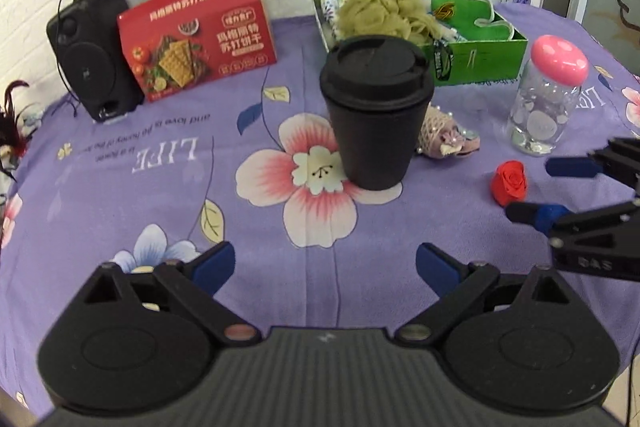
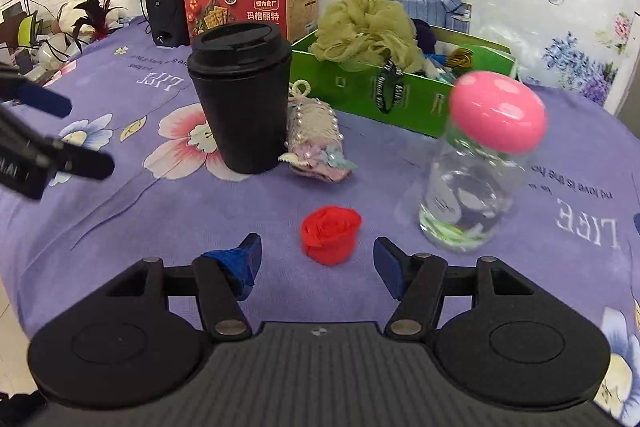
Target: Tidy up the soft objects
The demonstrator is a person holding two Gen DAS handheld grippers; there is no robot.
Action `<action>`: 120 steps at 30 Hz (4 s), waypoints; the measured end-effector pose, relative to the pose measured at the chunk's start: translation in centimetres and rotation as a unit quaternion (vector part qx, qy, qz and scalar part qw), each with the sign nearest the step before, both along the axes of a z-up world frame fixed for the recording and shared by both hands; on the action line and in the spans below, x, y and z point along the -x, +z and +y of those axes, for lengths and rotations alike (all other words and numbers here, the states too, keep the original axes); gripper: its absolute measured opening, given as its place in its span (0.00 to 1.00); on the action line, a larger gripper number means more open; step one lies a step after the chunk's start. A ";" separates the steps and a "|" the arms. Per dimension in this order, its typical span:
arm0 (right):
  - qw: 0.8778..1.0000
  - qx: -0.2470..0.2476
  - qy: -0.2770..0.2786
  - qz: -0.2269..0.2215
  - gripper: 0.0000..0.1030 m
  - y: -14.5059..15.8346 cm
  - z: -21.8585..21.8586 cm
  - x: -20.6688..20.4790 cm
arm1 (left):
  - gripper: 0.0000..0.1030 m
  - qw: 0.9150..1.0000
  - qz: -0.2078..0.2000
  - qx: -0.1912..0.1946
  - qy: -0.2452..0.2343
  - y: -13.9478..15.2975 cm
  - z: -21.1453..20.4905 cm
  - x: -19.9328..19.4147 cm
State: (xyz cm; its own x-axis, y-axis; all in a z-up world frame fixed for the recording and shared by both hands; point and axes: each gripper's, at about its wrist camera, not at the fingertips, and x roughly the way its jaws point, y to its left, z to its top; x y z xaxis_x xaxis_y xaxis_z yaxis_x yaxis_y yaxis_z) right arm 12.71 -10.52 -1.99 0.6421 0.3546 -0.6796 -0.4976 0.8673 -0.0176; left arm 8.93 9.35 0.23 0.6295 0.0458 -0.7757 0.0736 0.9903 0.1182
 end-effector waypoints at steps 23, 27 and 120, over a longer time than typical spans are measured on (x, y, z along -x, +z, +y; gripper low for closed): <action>0.977 0.055 -0.205 0.006 0.51 -2.0 -13.0 -0.4 | 0.94 0.999 0.027 0.031 0.016 -1.4 0.3 -1.3; 0.981 0.004 -0.192 -0.016 0.51 0.0 -13.3 1.7 | 0.94 0.998 0.025 0.043 0.029 -1.1 0.8 -1.8; 0.983 -0.065 -0.162 -0.049 0.51 1.6 -9.2 5.6 | 0.94 0.991 0.063 0.114 -0.033 -1.4 -7.1 0.2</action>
State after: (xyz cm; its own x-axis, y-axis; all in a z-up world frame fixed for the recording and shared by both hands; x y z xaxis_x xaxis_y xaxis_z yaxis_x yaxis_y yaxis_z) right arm 7.13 -19.72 -0.35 0.7960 0.2001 -0.5713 -0.1962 0.9781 0.0693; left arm 8.74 2.22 -1.15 0.5222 -0.1769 -0.8343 0.1383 0.9829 -0.1218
